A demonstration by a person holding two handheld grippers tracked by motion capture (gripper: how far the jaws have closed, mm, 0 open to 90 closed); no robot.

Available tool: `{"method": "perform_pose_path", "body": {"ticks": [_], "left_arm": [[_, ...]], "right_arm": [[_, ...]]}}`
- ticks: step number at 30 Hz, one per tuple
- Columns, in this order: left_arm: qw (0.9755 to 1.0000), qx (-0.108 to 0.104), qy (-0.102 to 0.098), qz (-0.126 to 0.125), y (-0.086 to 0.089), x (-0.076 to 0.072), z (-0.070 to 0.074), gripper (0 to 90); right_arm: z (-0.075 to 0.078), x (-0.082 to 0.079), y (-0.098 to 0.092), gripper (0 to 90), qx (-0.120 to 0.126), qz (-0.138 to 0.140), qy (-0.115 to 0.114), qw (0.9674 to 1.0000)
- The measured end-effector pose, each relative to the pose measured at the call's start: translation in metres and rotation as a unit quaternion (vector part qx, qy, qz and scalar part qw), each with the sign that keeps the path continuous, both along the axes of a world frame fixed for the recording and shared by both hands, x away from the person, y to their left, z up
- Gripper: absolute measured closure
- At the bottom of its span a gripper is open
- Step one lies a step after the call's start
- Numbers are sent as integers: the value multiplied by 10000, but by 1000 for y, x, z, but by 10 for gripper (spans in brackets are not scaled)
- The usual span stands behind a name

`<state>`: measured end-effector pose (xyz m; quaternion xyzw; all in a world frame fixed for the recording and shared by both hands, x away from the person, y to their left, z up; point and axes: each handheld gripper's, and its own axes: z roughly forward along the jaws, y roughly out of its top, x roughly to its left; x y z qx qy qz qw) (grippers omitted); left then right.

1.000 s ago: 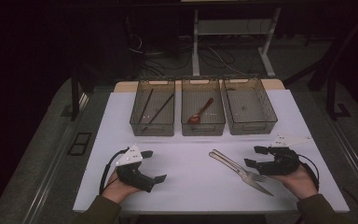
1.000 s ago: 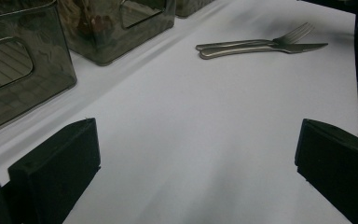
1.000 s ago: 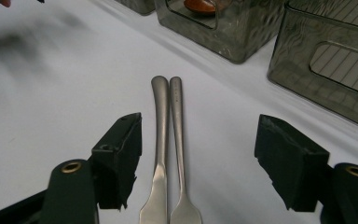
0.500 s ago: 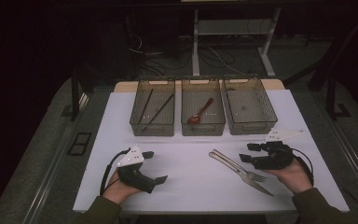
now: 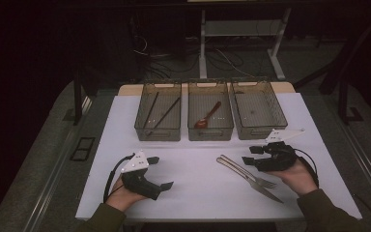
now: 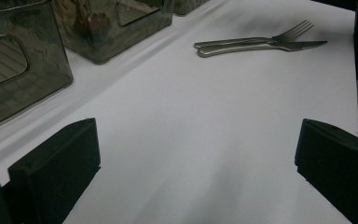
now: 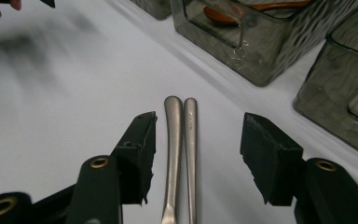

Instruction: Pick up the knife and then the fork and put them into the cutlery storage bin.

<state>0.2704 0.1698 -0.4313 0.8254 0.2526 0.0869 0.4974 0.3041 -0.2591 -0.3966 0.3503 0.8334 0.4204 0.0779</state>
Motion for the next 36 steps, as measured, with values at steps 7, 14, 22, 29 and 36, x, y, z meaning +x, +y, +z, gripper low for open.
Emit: {"method": "perform_pose_path", "body": {"ticks": [7,14,22,29,36], "left_arm": [[10000,-4,2,-13,0,0,0,0],[10000,-9,12,-24,-1,0,-1,0],[10000,-10,13,-35,-1,0,-1,0],[10000,-1,8,-44,-1,0,-1,0],[10000,18,9,-64,-2,0,-1,0]], "right_arm": [[2,8,7,475,-138,103,139,9998],[1,16,15,492,-441,176,367,9982],[-1,22,23,522,-1040,284,585,9925],[-5,22,26,571,-1448,368,791,9856],[-11,22,28,642,-1786,475,994,9777]]}}
